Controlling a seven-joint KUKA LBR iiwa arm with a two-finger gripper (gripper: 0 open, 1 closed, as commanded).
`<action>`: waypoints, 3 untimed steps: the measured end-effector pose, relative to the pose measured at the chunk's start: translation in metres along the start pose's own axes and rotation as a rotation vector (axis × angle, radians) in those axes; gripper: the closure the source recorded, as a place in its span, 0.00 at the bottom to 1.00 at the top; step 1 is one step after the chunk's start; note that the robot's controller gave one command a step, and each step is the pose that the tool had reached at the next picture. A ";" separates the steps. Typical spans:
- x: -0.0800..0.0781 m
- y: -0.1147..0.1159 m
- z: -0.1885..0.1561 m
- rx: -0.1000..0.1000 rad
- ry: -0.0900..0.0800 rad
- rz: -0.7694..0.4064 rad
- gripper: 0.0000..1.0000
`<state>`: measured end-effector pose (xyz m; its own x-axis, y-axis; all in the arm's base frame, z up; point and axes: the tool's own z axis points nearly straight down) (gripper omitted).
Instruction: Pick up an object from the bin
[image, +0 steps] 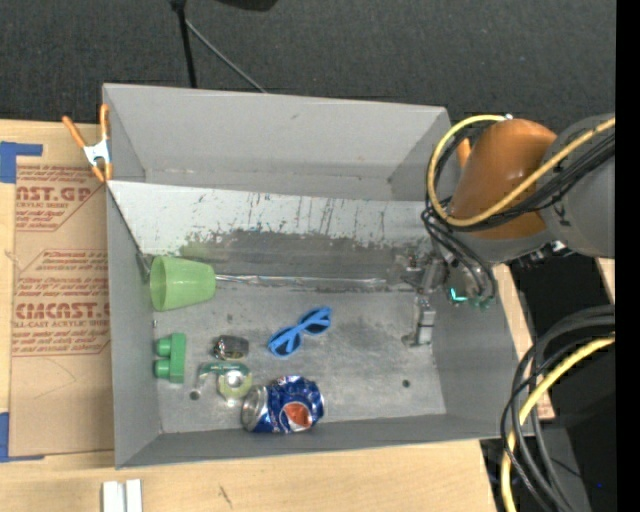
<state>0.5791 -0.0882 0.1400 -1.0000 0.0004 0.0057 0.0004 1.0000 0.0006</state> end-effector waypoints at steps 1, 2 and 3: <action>0.079 0.073 -0.009 -0.003 -0.001 -0.092 0.00; 0.068 0.092 -0.042 0.001 -0.009 -0.315 0.00; 0.022 0.135 0.056 0.000 -0.004 -0.535 0.00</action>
Offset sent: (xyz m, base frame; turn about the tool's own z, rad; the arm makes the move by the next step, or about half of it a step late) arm -0.0760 0.0683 0.0104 -0.0856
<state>0.5564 0.0464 0.0844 -0.8606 -0.5093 0.0003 -0.5093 0.8606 0.0026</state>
